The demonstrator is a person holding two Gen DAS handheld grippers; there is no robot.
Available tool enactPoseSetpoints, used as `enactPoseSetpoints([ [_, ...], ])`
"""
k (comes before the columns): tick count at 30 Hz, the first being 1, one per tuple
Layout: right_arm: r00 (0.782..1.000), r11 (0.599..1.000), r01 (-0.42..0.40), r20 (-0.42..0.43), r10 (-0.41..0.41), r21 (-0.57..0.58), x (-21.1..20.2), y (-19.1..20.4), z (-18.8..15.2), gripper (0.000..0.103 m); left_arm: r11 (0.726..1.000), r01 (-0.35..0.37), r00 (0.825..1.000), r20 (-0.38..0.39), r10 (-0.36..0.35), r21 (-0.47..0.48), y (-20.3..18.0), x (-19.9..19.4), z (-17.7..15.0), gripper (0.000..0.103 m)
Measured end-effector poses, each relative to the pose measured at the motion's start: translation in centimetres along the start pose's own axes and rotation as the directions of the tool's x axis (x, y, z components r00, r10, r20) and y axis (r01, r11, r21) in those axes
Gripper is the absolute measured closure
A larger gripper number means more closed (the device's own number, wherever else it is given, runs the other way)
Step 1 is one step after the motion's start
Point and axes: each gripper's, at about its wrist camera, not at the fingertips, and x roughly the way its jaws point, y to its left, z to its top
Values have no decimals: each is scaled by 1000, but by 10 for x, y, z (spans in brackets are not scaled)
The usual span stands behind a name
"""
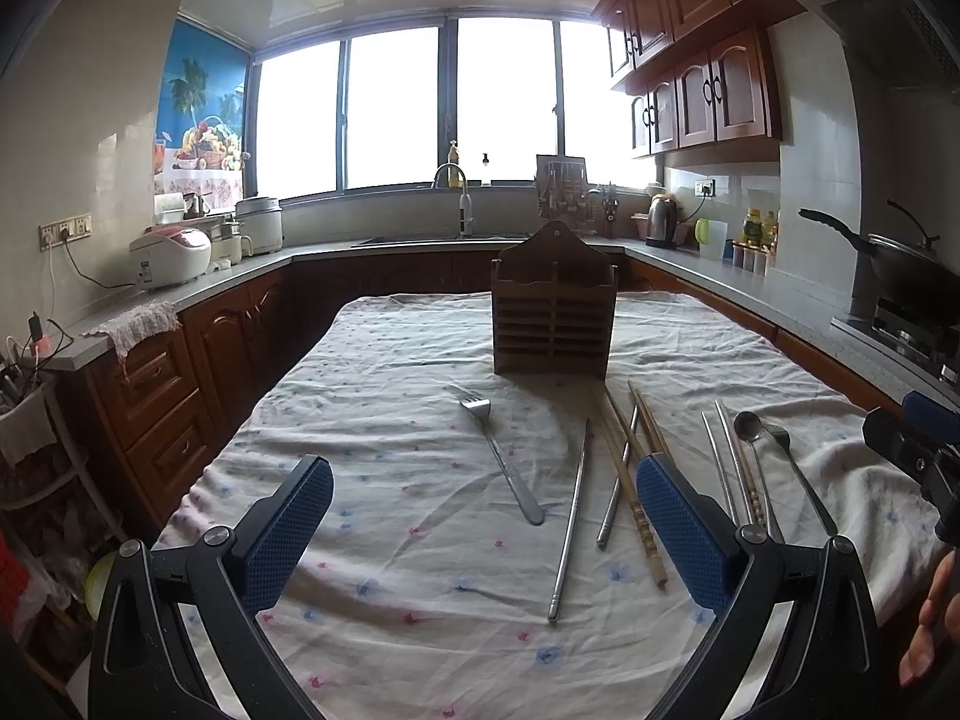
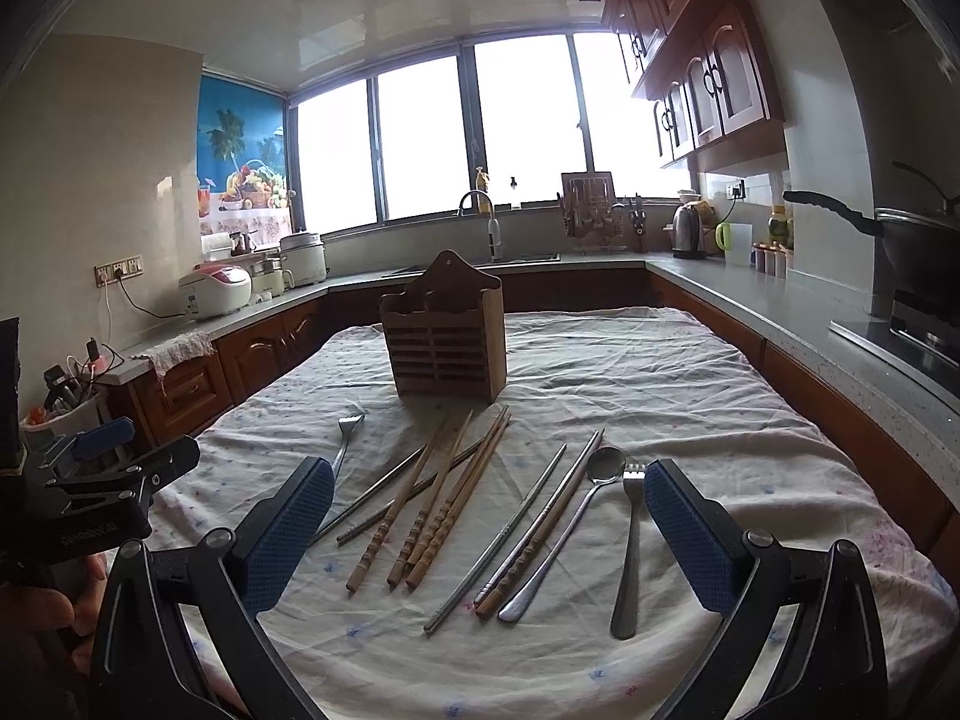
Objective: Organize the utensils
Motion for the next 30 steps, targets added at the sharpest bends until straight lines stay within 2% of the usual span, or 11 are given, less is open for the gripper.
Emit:
enactPoseSetpoints([
  [25,1000,1000,0,-7,0,13,1,-3,1,0,1000,5,1000,-5,-5,-5,-1,3,-1,1],
  [30,1000,999,8,-29,-6,35,8,-9,2,0,999,27,999,-35,-27,-23,0,10,2,1],
])
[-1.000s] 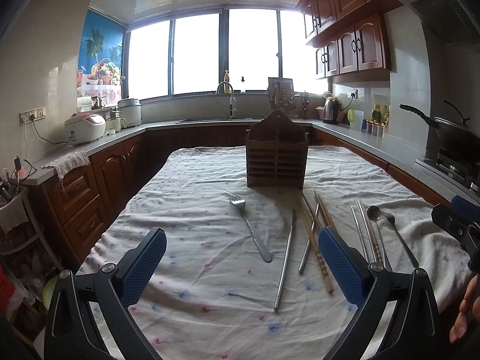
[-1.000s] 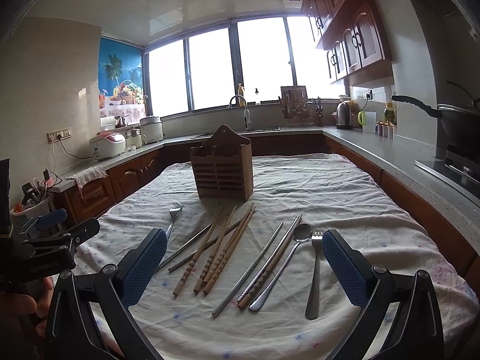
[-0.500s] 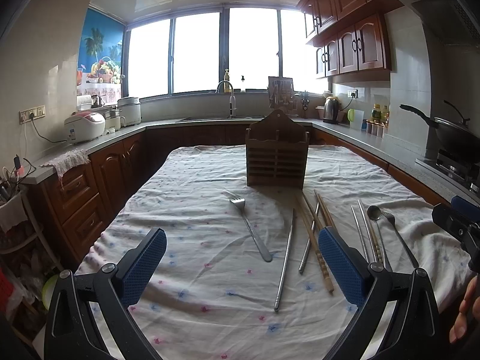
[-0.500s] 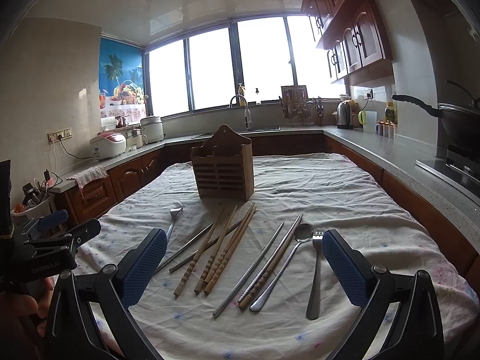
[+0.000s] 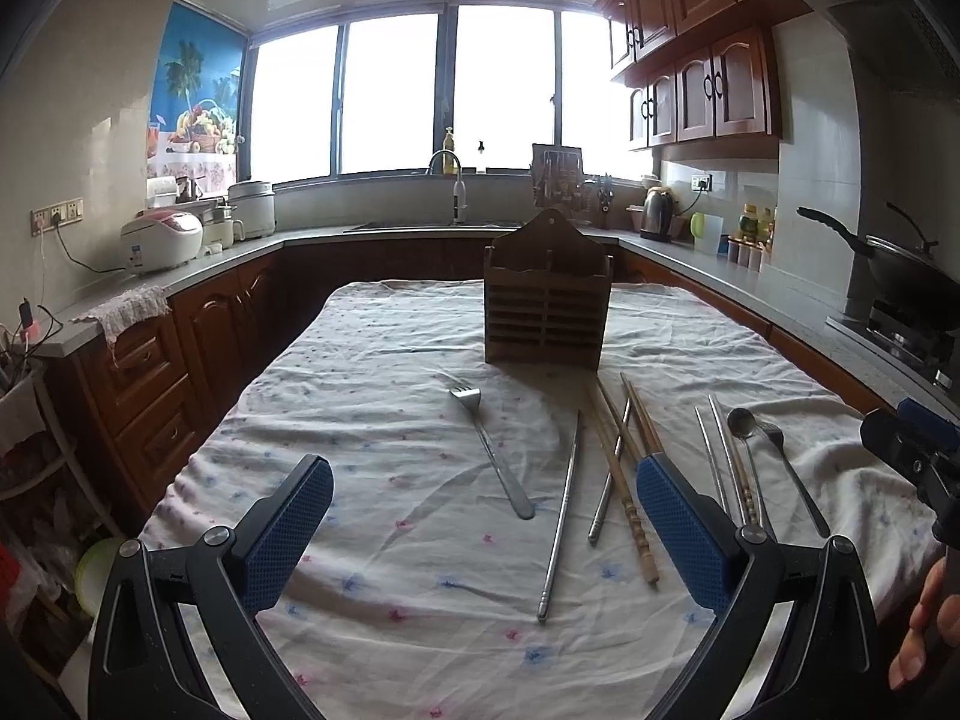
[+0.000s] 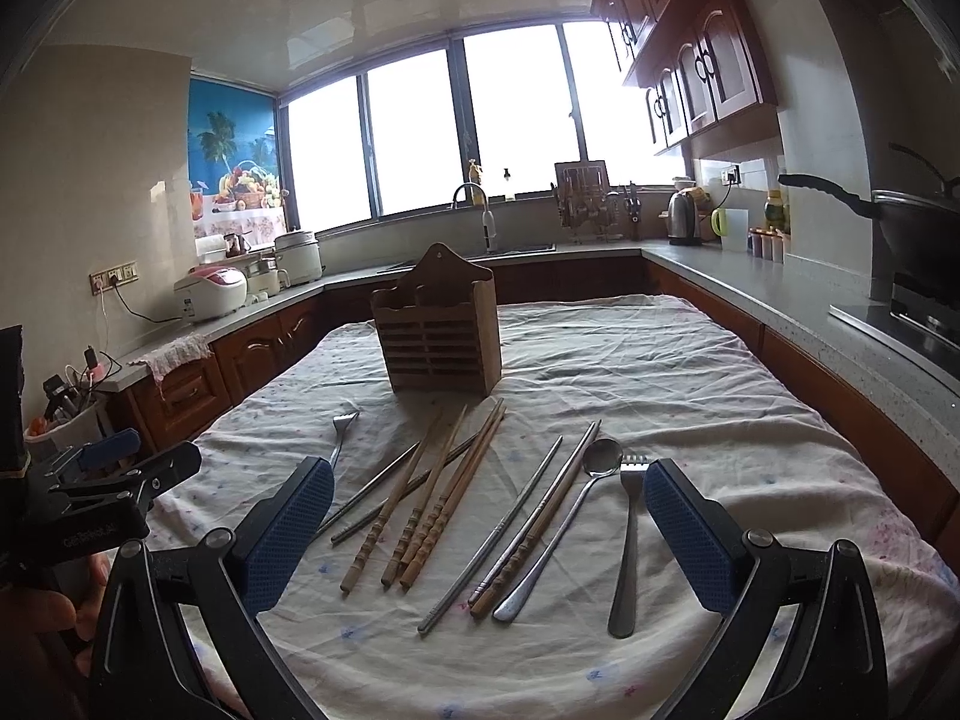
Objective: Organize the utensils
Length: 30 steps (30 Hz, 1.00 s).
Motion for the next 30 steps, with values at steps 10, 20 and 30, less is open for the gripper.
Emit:
enactPoseSetpoints([
  [10,999,999,5,-54,-3,43,24,-16,9,1,997,72,992,-100,-76,-43,10,36,30,1],
  [20,986,994,-13,-162,31,109,72,-32,24,33,989,129,960,-239,-144,-79,14,98,67,8],
  [30,946,987,-3,-319,54,160,129,-40,26,57,976,208,908,-358,-216,-62,-3,165,96,28],
])
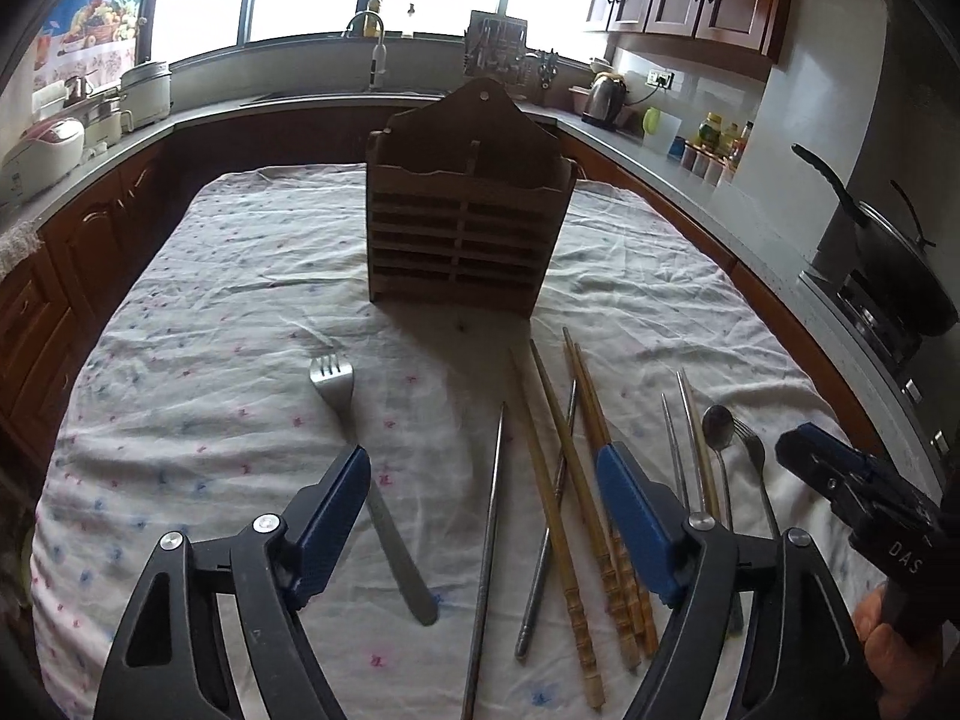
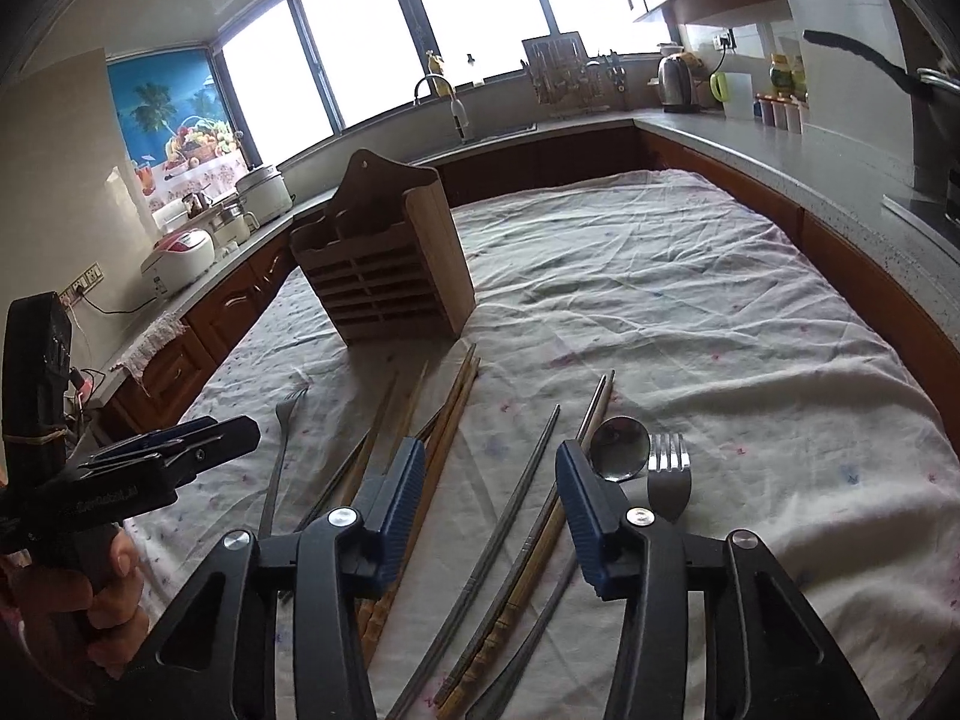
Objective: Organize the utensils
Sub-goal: 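Close the left tool on a wooden chopstick while the right tool grasps a metal chopstick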
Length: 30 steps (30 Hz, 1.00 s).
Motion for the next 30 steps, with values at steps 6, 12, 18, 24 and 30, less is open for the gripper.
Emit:
enactPoseSetpoints([
  [6,996,1000,7,-88,-6,14,29,-1,9,68,998,60,995,-84,-59,2,2,38,26,33],
  [12,990,999,26,-142,-22,26,54,-6,14,73,998,68,986,-152,-68,-4,1,81,45,42],
  [18,981,998,42,-192,-34,40,73,-13,17,80,997,75,973,-219,-75,-9,0,120,55,56],
  [24,972,997,67,-230,-58,34,87,-17,17,80,997,81,961,-262,-83,-18,1,151,63,57],
  [30,971,997,69,-230,-62,20,91,-19,16,80,997,79,950,-301,-77,-6,-4,172,65,66],
])
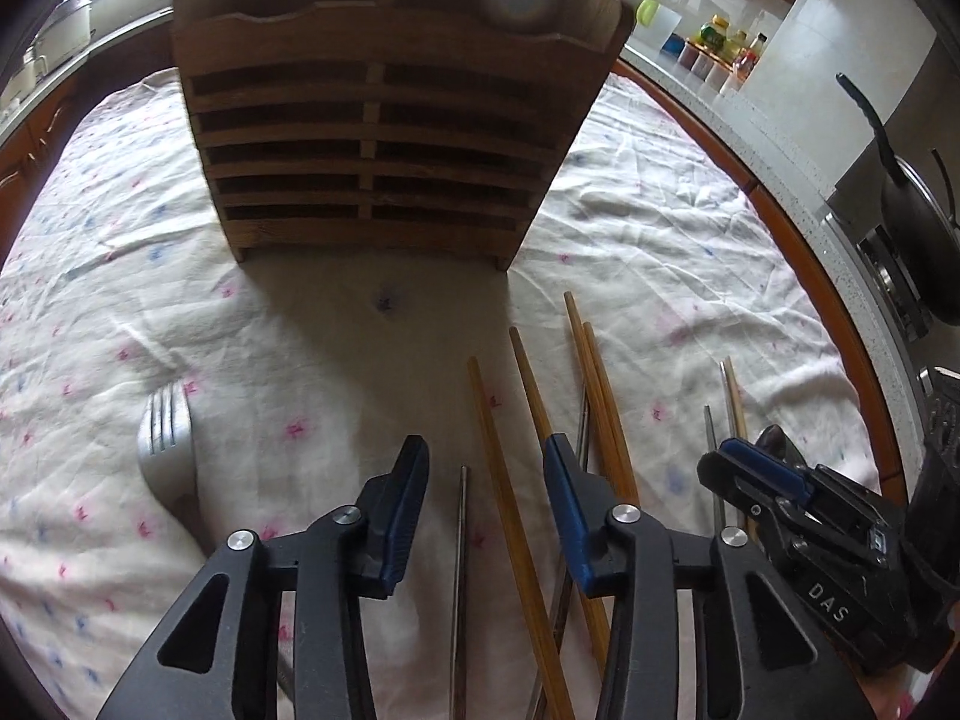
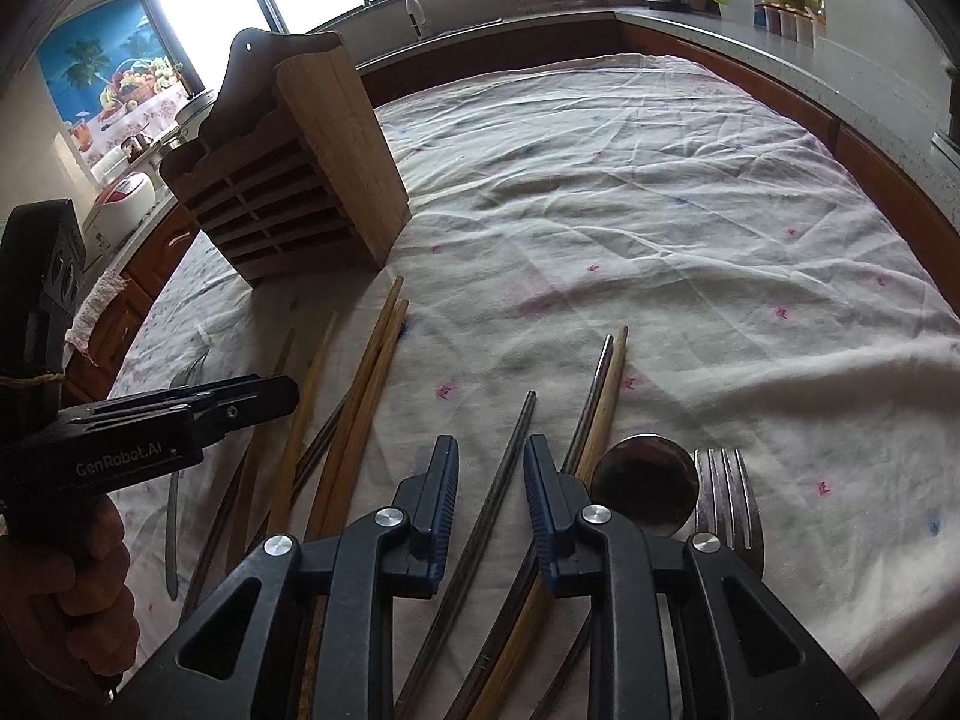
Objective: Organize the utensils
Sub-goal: 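Close the left tool on a wooden chopstick while the right tool grasps a metal chopstick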
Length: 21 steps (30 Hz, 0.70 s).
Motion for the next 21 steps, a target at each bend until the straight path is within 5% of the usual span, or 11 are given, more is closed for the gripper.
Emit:
enactPoseSetpoints([
  [9,996,992,86,13,-86,-93,6,16,2,83,1000,-16,1000,-15,16,22,-6,10,2,91],
  [11,994,990,104,21,-103,-99,6,16,1,90,999,-15,1000,-15,15,37,-9,11,1,94],
  [21,999,1000,14,31,-13,-20,-4,5,0,97,998,-2,999,34,0,59,-10,-12,-7,99],
])
